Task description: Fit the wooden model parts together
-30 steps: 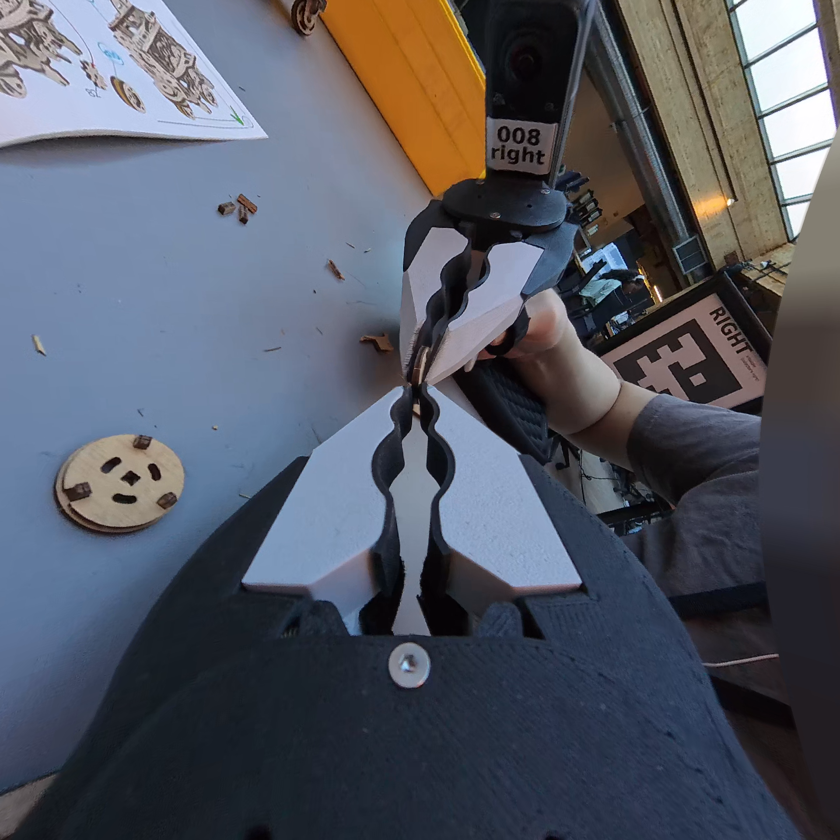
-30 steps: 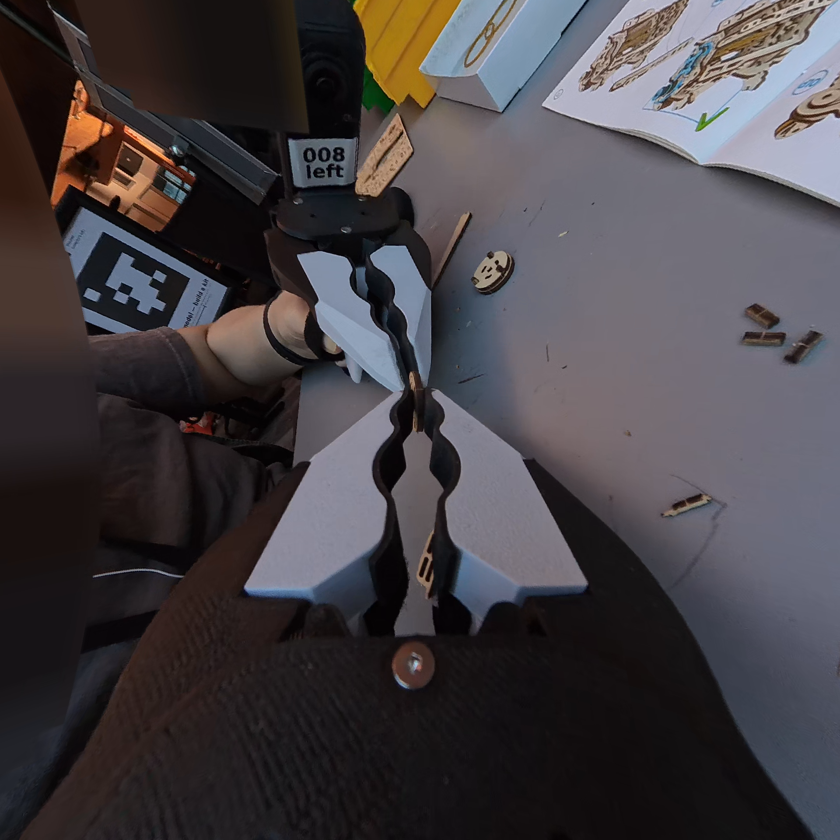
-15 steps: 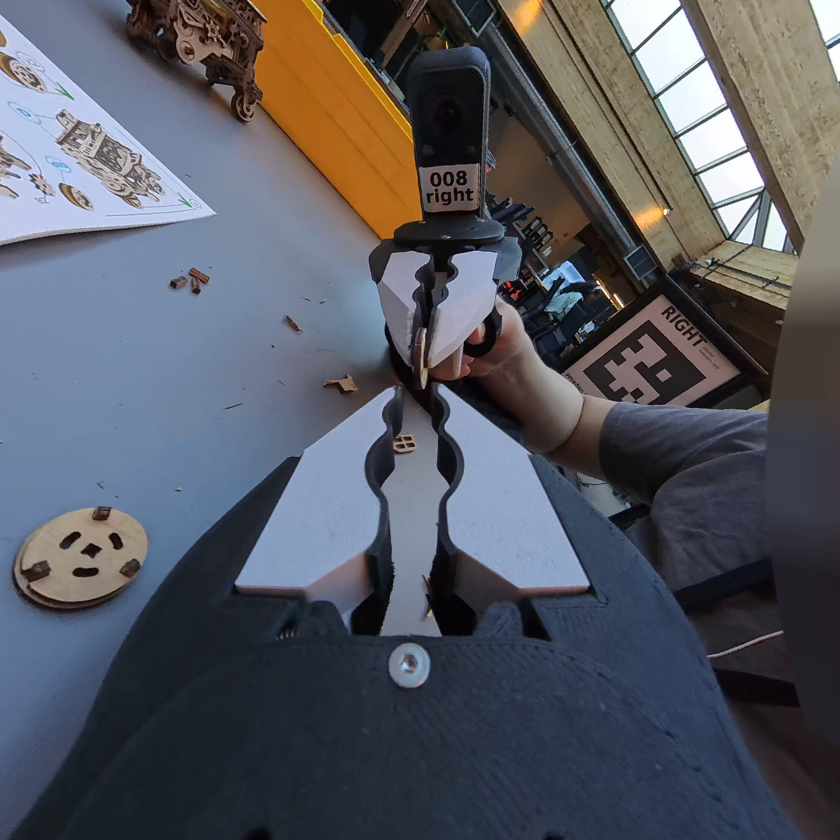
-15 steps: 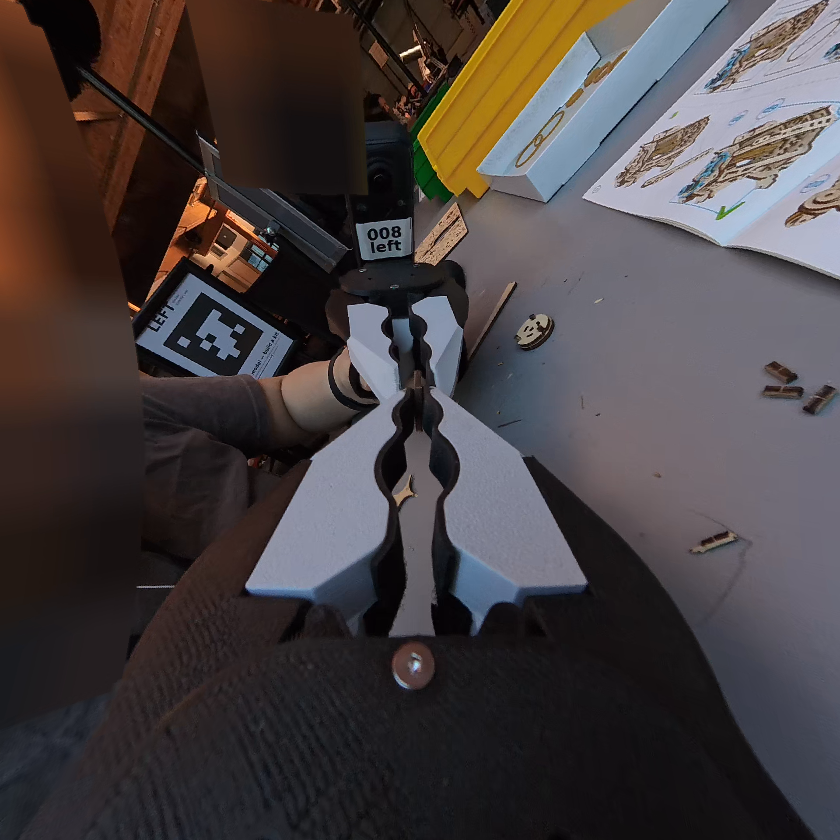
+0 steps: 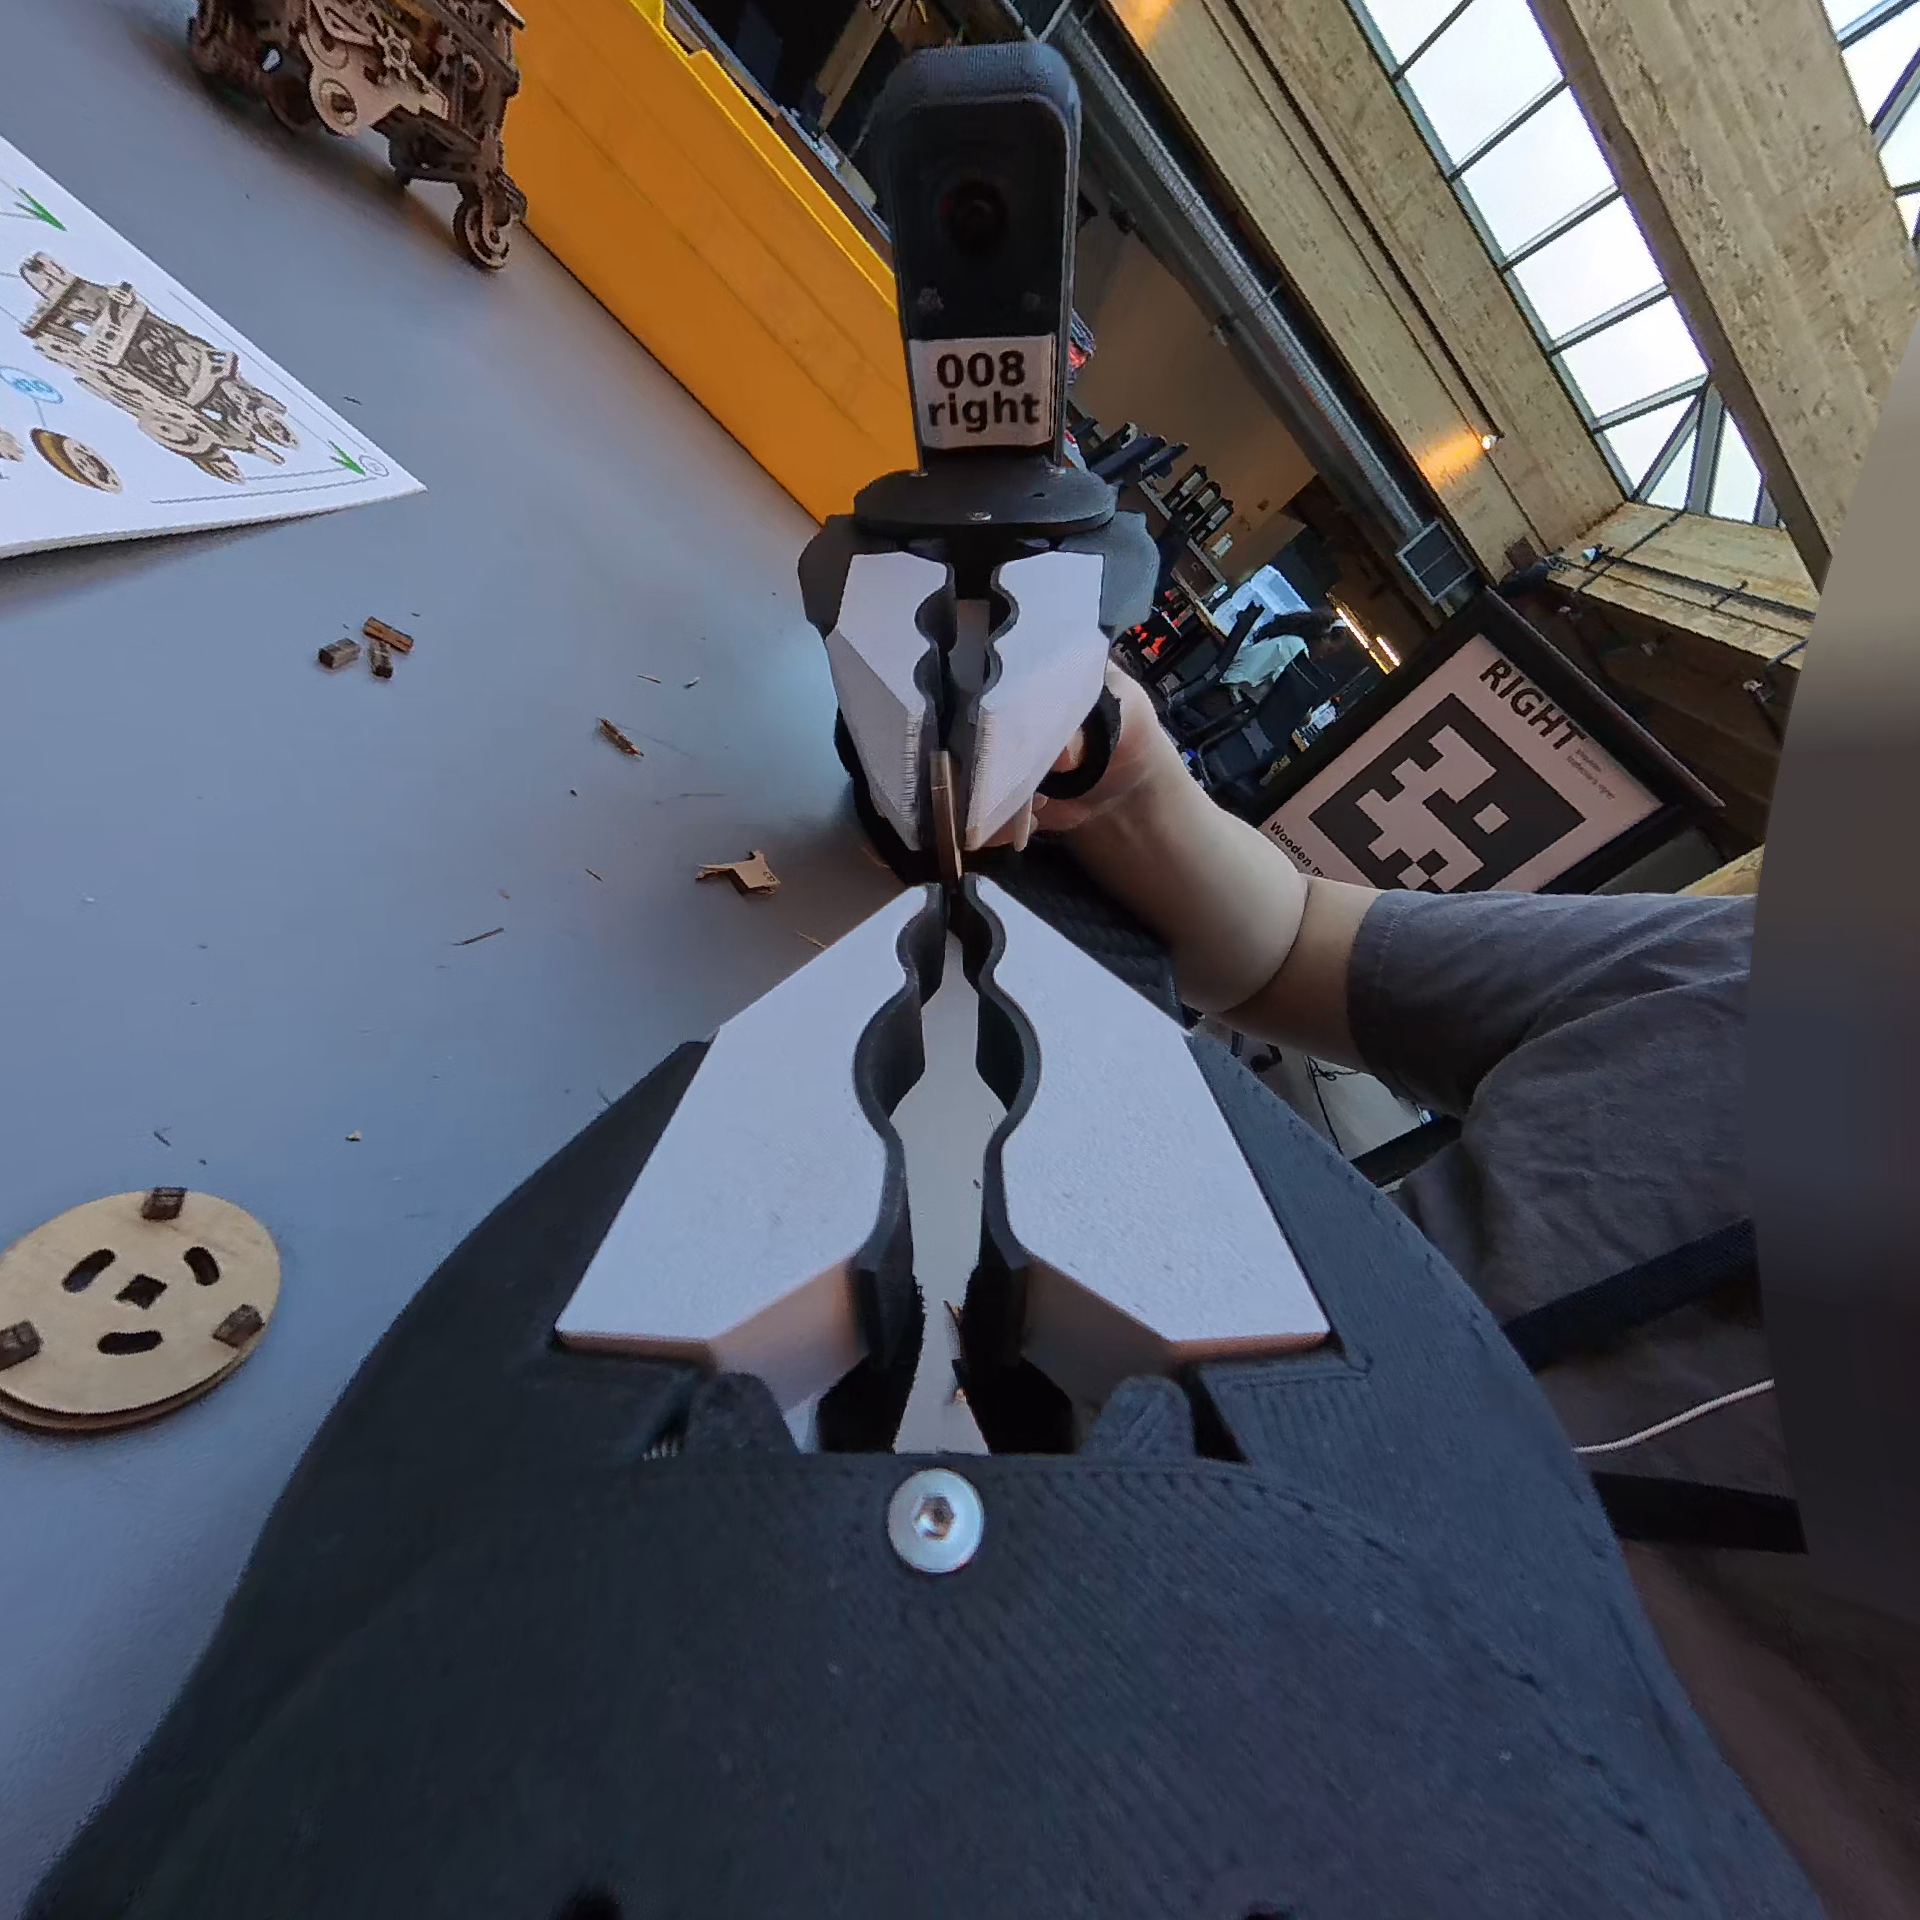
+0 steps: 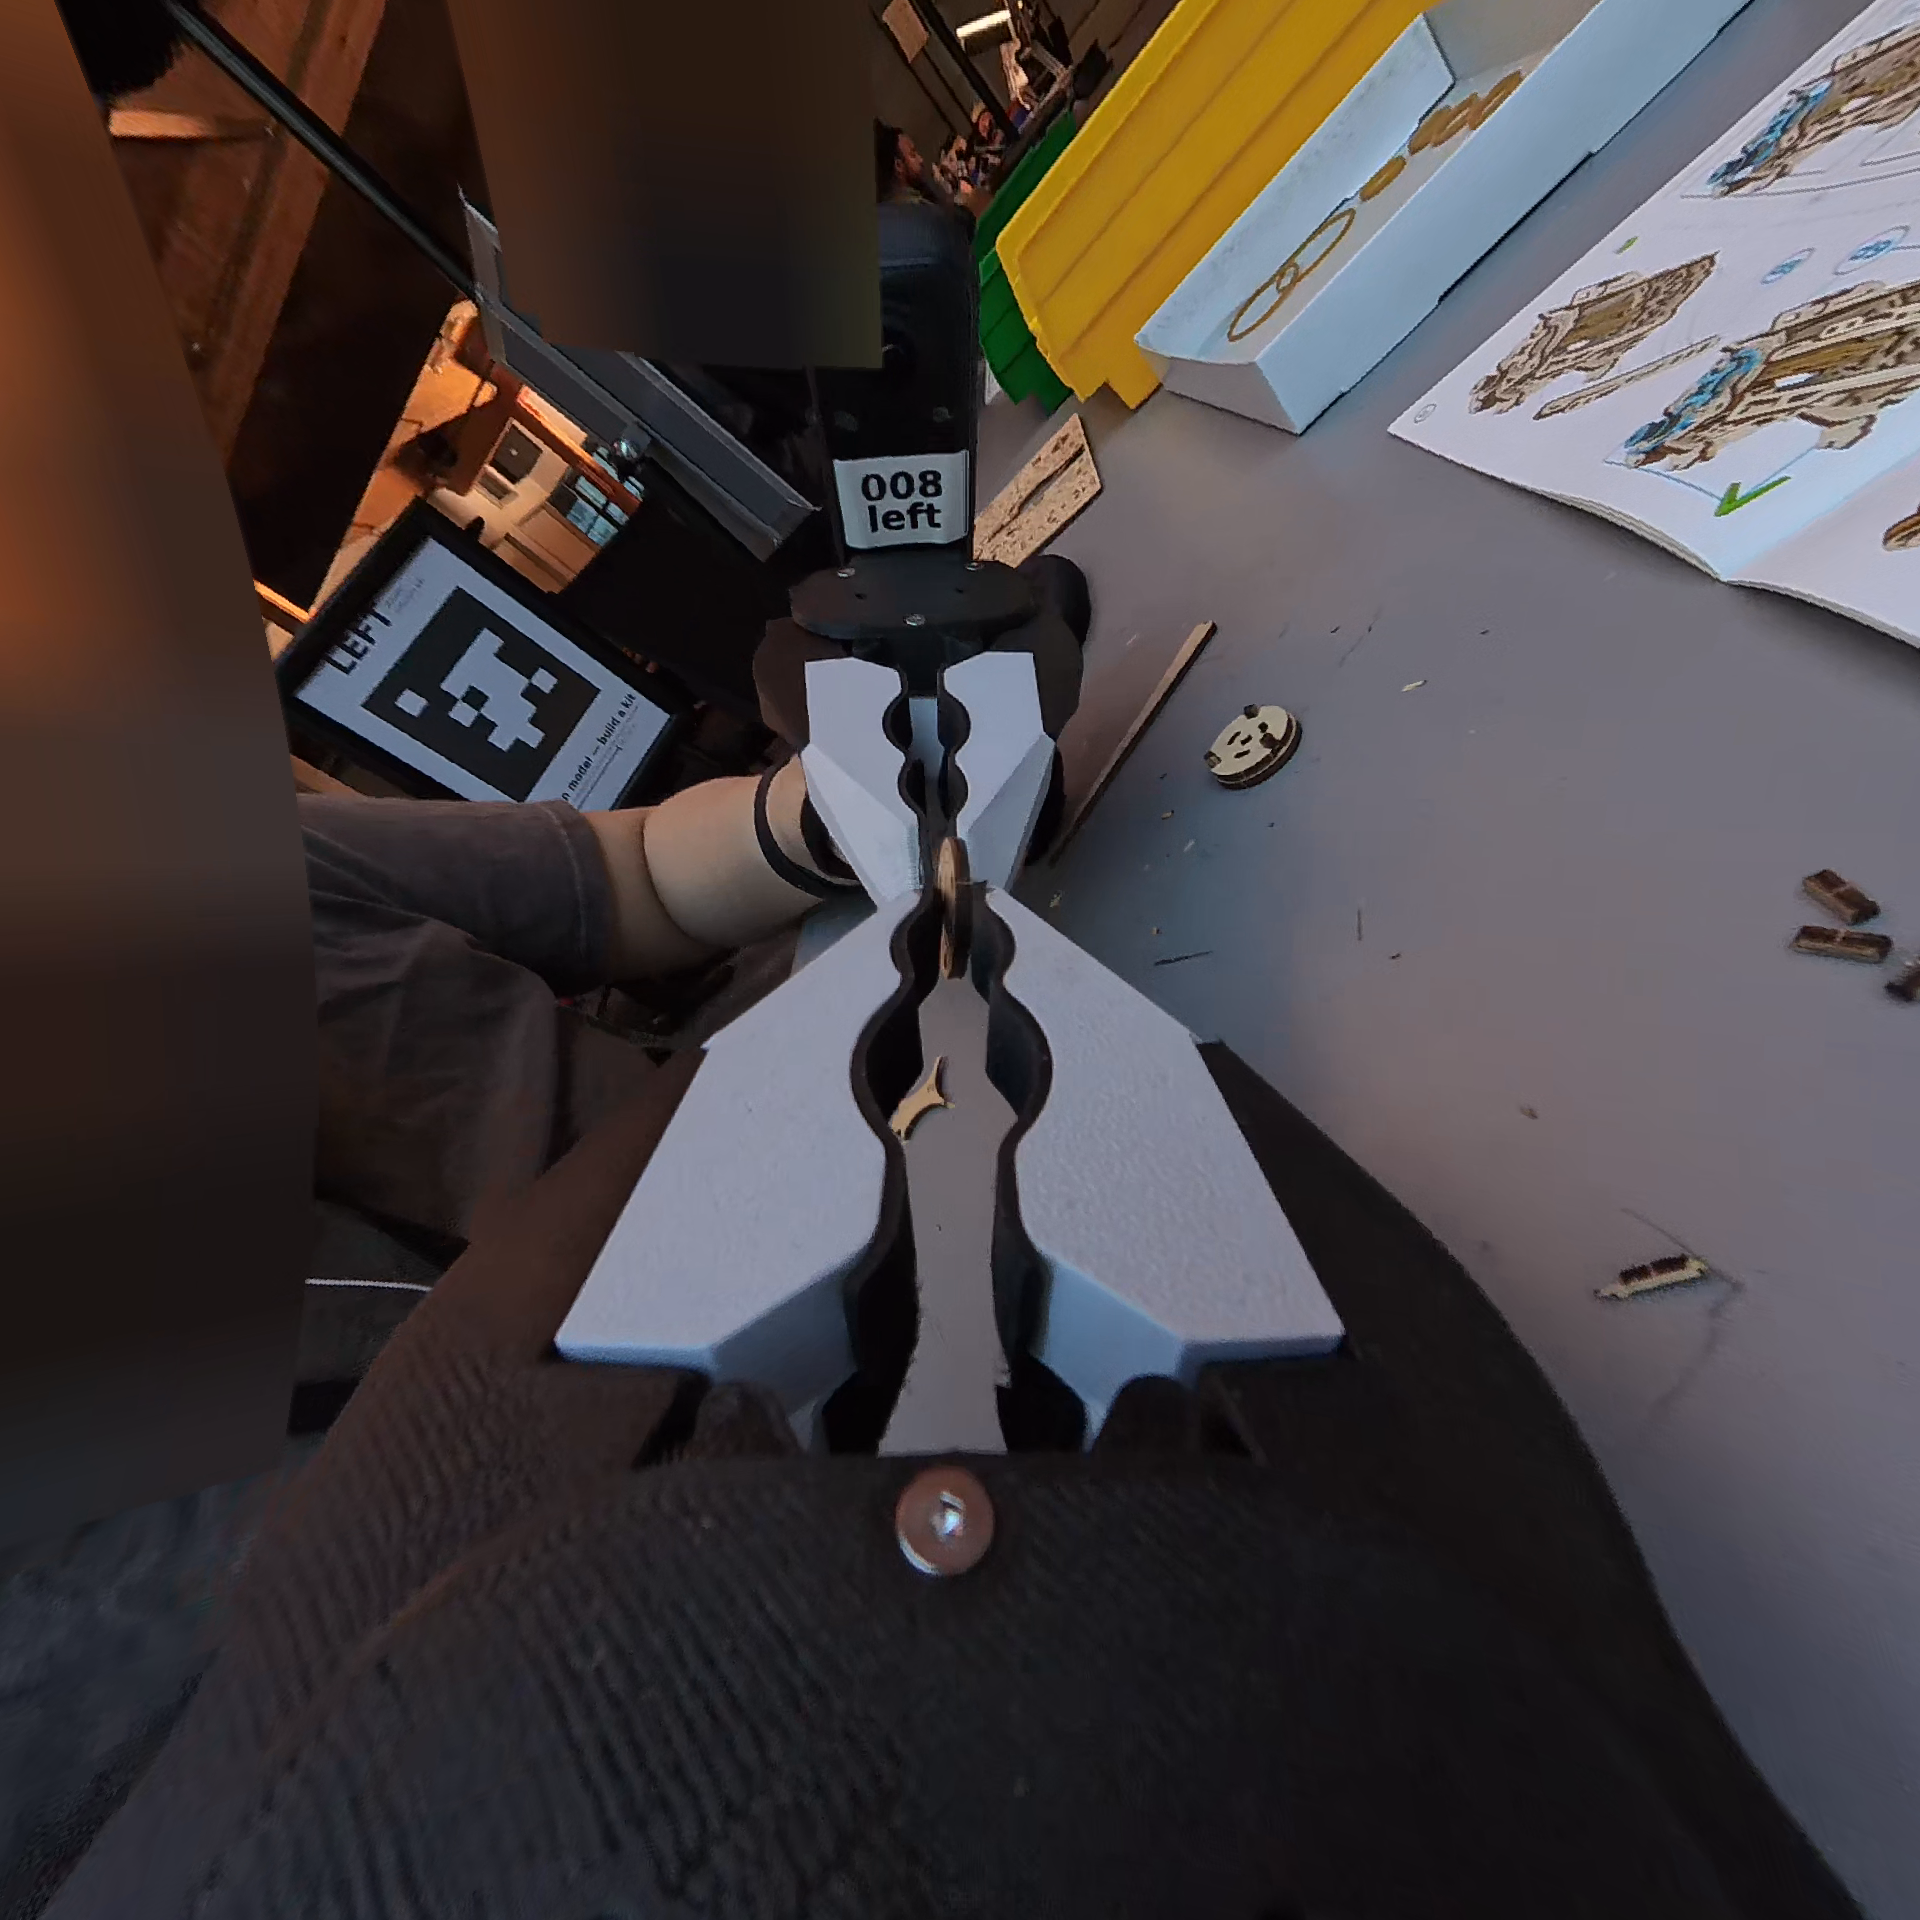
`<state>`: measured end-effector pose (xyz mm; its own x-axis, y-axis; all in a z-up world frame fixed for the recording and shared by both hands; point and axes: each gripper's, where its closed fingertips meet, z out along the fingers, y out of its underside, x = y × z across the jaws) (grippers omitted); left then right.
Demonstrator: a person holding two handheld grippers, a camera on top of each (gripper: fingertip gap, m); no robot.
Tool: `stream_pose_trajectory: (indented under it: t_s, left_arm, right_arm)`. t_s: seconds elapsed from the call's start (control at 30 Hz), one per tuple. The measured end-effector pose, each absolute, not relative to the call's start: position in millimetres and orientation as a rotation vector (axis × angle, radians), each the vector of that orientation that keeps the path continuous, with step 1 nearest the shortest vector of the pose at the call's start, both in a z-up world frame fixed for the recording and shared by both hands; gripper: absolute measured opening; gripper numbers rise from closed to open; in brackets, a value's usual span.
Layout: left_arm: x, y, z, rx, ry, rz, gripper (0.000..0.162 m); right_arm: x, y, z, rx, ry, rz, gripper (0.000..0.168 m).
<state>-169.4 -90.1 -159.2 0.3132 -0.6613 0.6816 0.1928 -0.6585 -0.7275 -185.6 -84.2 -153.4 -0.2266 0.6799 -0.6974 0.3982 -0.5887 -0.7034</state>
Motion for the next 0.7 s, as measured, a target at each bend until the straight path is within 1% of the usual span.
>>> stream_pose_trajectory:
  t_s: [0.7]
  left_arm:
    - [-170.3, -90.9, -158.7, -1.824, 0.424, -1.45, 0.0]
  right_arm:
    - [-185.2, -87.8, -153.7, -1.803, -1.31, 1.913, 0.001]
